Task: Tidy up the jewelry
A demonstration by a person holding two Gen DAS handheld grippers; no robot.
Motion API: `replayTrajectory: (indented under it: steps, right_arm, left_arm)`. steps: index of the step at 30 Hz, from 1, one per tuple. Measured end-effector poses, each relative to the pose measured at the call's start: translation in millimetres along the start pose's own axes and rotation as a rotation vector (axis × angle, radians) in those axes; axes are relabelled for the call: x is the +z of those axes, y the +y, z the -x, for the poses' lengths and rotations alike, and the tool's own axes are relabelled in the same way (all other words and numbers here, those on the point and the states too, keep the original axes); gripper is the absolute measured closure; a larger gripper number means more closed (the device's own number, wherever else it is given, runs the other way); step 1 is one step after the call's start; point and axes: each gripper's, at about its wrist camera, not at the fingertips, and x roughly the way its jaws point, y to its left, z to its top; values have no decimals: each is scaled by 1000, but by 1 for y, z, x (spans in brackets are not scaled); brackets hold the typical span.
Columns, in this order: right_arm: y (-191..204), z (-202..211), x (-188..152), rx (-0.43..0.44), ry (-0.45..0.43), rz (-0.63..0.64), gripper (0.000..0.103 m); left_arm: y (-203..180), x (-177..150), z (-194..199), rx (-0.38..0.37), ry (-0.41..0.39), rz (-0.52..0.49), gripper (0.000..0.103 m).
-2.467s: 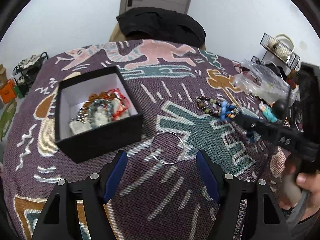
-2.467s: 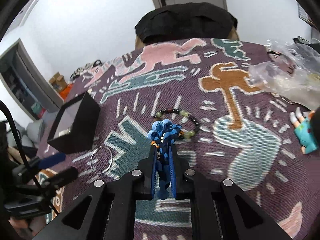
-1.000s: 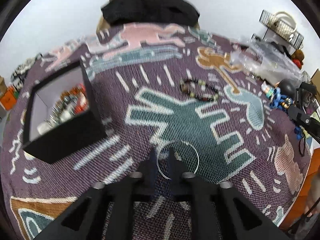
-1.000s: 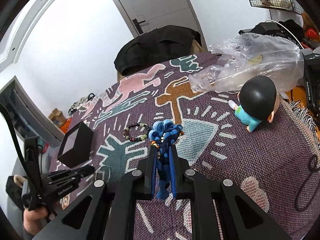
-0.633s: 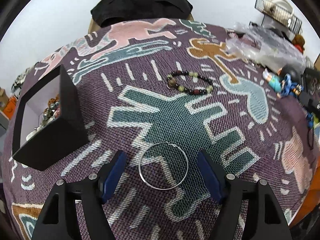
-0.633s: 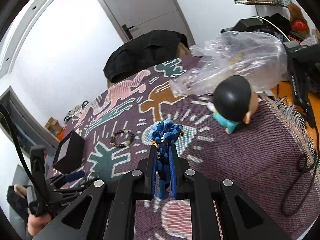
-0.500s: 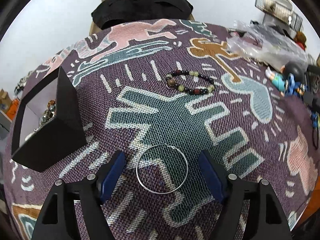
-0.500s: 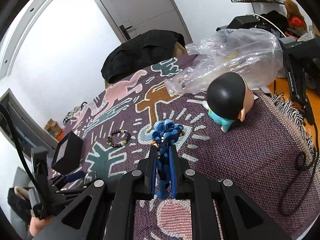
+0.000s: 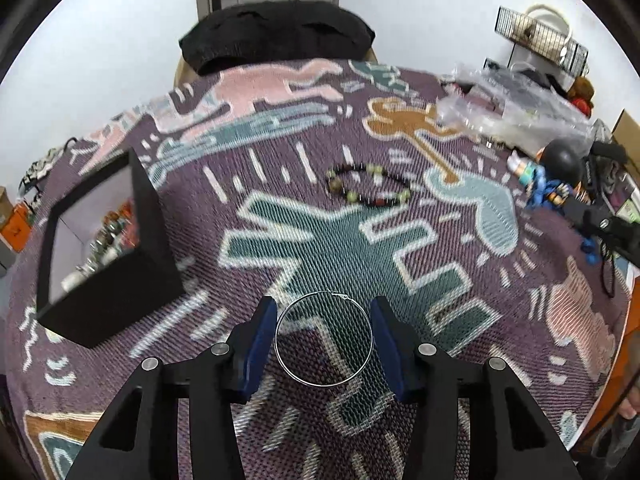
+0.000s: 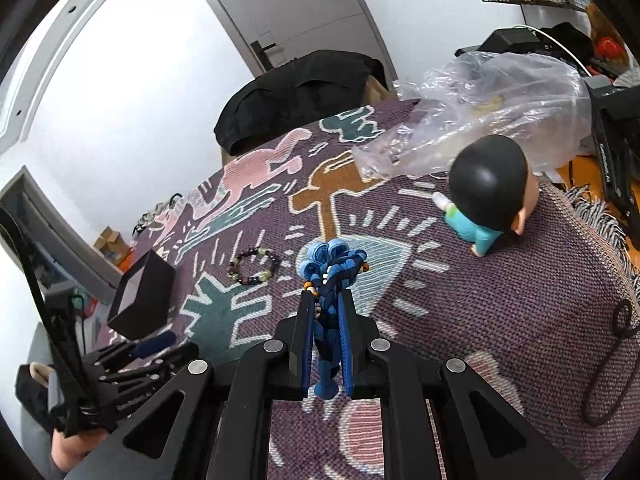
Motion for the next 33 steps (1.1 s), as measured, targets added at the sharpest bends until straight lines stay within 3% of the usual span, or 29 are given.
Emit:
replayTrajectory:
  steps: [13,33]
  right_arm:
    - [45,-8,12,43,-15,60,91]
    - [130,-32,26,77,-5,186,91]
  left_arm:
    - [40,29,51,46,-139,21,53]
    - [128,44,57,96,-177,143,52]
